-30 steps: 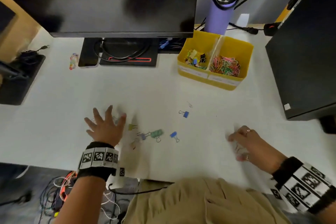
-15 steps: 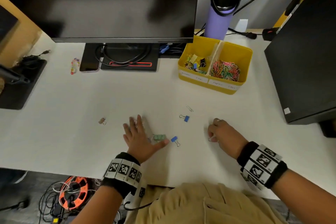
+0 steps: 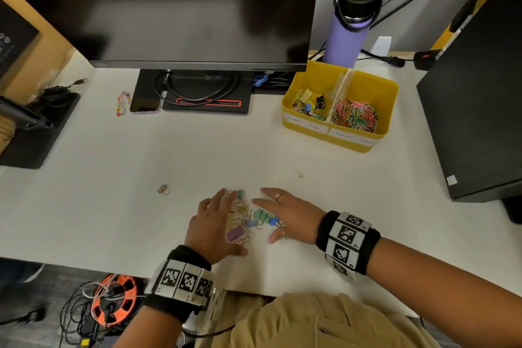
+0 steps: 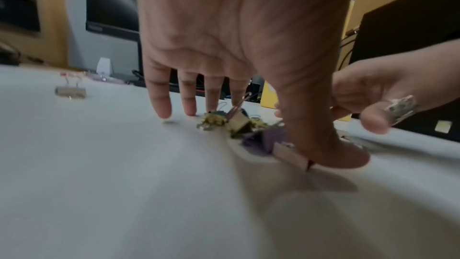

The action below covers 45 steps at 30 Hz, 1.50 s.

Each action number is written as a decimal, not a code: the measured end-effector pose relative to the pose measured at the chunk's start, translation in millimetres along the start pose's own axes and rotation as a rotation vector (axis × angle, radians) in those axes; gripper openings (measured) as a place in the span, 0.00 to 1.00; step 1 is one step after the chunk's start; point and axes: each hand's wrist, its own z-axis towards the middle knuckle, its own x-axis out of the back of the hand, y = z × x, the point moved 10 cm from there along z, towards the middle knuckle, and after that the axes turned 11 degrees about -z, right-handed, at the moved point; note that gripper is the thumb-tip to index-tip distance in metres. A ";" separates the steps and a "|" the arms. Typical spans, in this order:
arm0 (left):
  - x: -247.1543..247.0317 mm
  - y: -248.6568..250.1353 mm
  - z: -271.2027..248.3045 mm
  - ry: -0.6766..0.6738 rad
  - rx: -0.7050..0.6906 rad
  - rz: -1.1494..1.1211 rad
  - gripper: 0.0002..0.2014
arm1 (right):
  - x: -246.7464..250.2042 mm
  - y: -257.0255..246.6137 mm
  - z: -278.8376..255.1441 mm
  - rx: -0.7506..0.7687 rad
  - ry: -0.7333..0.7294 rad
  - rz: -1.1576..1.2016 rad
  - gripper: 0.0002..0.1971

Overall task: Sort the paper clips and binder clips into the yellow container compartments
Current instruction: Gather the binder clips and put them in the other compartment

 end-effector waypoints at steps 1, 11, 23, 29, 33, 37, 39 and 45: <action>2.7 -0.5 -0.1 -0.007 -0.004 0.009 0.62 | -3.4 -6.2 1.9 0.009 -0.025 -0.037 0.40; 1.3 1.5 5.7 -0.001 -0.010 0.016 0.52 | 3.9 -13.1 7.0 0.051 0.026 -0.312 0.26; 17.9 39.3 21.3 0.134 -0.105 0.089 0.23 | 18.1 -2.3 24.3 -0.029 0.040 -0.210 0.26; 14.7 33.0 43.8 0.029 -0.012 0.222 0.16 | 34.8 20.5 17.5 -0.136 0.120 0.173 0.19; 11.7 27.1 57.0 -0.012 -0.004 0.109 0.14 | 53.6 39.6 6.3 -0.210 0.204 0.457 0.13; 37.3 25.2 75.6 -0.105 0.047 -0.299 0.06 | 100.8 64.1 -6.7 -0.259 0.359 0.621 0.14; 58.5 43.3 82.8 -0.162 0.040 -0.513 0.06 | 135.1 80.4 -15.3 -0.300 0.496 0.670 0.13; 118.8 147.7 114.8 -0.104 -0.170 -0.718 0.10 | 204.4 140.3 -24.4 -0.536 0.720 0.526 0.19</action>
